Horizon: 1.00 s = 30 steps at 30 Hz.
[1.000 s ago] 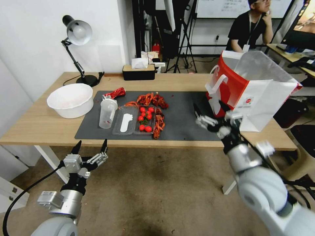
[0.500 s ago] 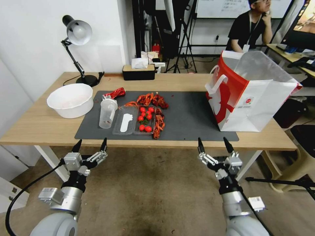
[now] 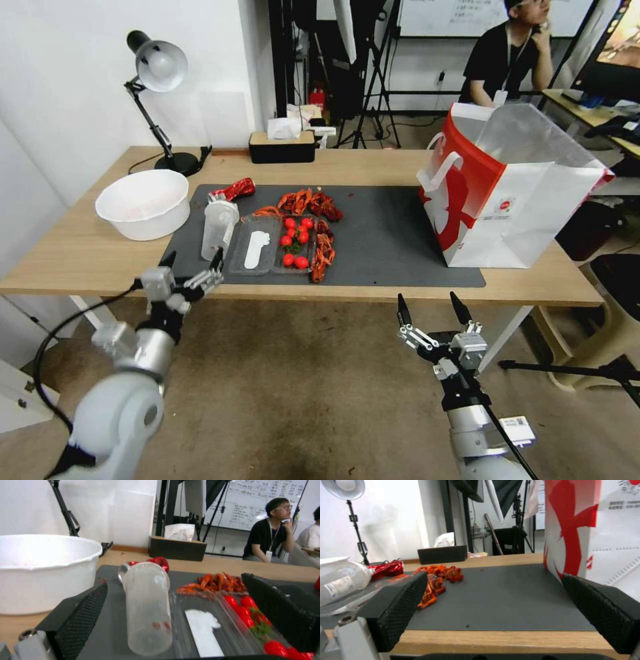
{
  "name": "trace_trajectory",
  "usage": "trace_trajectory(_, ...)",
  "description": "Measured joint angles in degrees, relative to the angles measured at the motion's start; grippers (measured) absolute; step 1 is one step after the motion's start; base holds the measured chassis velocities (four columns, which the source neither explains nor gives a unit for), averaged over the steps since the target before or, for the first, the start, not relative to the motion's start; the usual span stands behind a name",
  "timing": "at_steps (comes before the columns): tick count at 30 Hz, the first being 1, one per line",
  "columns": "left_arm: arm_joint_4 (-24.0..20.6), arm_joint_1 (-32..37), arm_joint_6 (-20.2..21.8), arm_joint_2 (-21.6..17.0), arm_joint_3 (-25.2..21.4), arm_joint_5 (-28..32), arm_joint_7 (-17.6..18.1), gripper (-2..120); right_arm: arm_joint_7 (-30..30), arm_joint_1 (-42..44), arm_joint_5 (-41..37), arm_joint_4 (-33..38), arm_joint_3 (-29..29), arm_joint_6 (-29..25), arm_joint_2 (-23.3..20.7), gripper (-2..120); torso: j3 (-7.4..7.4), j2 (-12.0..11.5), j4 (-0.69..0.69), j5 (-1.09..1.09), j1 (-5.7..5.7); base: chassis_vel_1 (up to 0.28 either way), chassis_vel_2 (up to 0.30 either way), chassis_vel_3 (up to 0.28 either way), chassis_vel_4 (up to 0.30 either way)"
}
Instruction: Pick up the trash from the table and place it into the takeout bag.
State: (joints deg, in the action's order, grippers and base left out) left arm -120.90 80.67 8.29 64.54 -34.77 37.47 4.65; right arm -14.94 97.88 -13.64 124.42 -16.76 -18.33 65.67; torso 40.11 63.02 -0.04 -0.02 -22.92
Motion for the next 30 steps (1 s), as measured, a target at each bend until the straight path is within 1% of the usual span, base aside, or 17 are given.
trace_trajectory(1,0.73,-0.75,0.46,-1.59,0.0,1.73,0.81,100,-0.13,-0.63,-0.01,-0.01,0.54,0.74,-0.31,100,0.0,0.0,0.02,0.01,0.0,0.0,0.0,0.0,0.0)
trace_trajectory(3,1.15,-1.07,0.6,-2.29,-0.02,2.43,1.11,100,-0.2,-1.01,-0.03,-0.08,0.82,1.02,-0.47,100,0.0,0.0,0.04,0.02,0.0,0.0,0.0,0.0,0.0)
trace_trajectory(5,2.94,-2.45,1.4,-5.25,-0.02,5.38,1.85,100,-0.49,-2.18,-0.12,-0.88,1.68,1.75,-0.94,100,0.0,0.0,0.06,0.0,0.0,0.0,0.0,0.0,0.0)
trace_trajectory(7,3.22,-2.74,1.62,-5.74,0.05,5.95,1.91,100,-0.53,-2.3,-0.13,-1.01,1.79,1.84,-0.98,100,0.0,0.0,0.06,0.01,0.0,0.0,0.0,0.0,0.0)
trace_trajectory(9,4.8,-4.93,3.57,-8.04,0.31,9.45,2.43,100,-0.67,-2.78,-0.23,-1.47,2.38,2.34,-1.3,100,0.0,0.0,0.04,0.0,0.0,0.0,0.0,0.0,0.0)
trace_trajectory(11,5.17,-5.59,4.14,-8.51,0.39,10.52,2.67,100,-0.68,-2.86,-0.27,-1.48,2.48,2.48,-1.37,100,0.0,0.0,0.04,0.01,0.0,0.0,0.0,0.0,0.0)
trace_trajectory(12,5.98,-7.09,4.88,-9.31,0.98,12.68,3.12,100,-0.69,-2.82,-0.29,-1.47,2.54,2.69,-1.49,100,0.0,0.0,0.07,0.03,0.0,0.0,0.0,0.0,0.0)
trace_trajectory(13,6.76,-8.62,5.53,-9.98,1.97,14.34,3.52,100,-0.69,-2.41,-0.29,-1.26,2.47,2.79,-1.5,100,0.0,0.0,0.06,0.02,0.0,0.0,0.0,0.0,0.0)
trace_trajectory(14,6.76,-8.62,5.53,-9.98,1.97,14.34,3.52,100,-0.69,-2.41,-0.29,-1.26,2.47,2.79,-1.5,100,0.0,0.0,0.06,0.02,0.0,0.0,0.0,0.0,0.0)
trace_trajectory(15,7.48,-10.1,5.94,-10.49,3.12,15.71,3.67,100,-0.69,-1.88,-0.29,-0.99,2.19,2.81,-1.5,100,0.01,0.0,0.01,0.0,0.0,0.0,0.0,0.0,0.0)
trace_trajectory(17,8.54,-12.53,6.55,-10.97,5.19,17.3,3.78,100,-0.65,-1.01,-0.29,-0.67,1.63,2.8,-1.49,100,0.0,0.0,0.01,0.03,0.0,0.0,0.0,0.0,0.0)
trace_trajectory(20,9.42,-14.32,7.14,-11.02,7.29,17.83,3.8,100,-0.63,-0.44,-0.28,-0.53,1.11,2.74,-1.44,100,0.0,0.0,0.03,0.01,0.0,0.0,0.0,0.0,0.0)
trace_trajectory(22,9.65,-14.77,7.3,-11.02,7.81,17.87,3.81,100,-0.63,-0.38,-0.27,-0.51,1.05,2.73,-1.43,100,0.01,0.0,0.03,0.01,0.0,0.0,0.0,0.0,0.0)
trace_trajectory(23,10.4,-16.14,7.78,-10.97,9.33,17.9,3.99,100,-0.63,-0.2,-0.24,-0.34,0.8,2.72,-1.36,100,0.0,0.0,0.04,0.02,0.0,0.0,0.0,0.0,0.0)
trace_trajectory(26,11.42,-17.83,8.47,-10.91,10.84,17.74,4.71,100,-0.63,-0.09,-0.11,-0.22,0.69,2.76,-1.31,100,0.0,0.0,0.04,0.01,0.0,0.0,0.0,0.0,0.0)
trace_trajectory(29,13.57,-21.17,9.86,-11.16,13.4,17.38,6.67,100,-0.75,-0.1,0.13,-0.22,0.54,3.0,-1.29,100,0.0,0.0,0.04,0.01,0.0,0.0,0.0,0.0,0.0)
trace_trajectory(30,13.57,-21.17,9.86,-11.16,13.4,17.38,6.67,100,-0.75,-0.1,0.13,-0.22,0.54,3.0,-1.29,100,0.0,0.0,0.04,0.01,0.0,0.0,0.0,0.0,0.0)
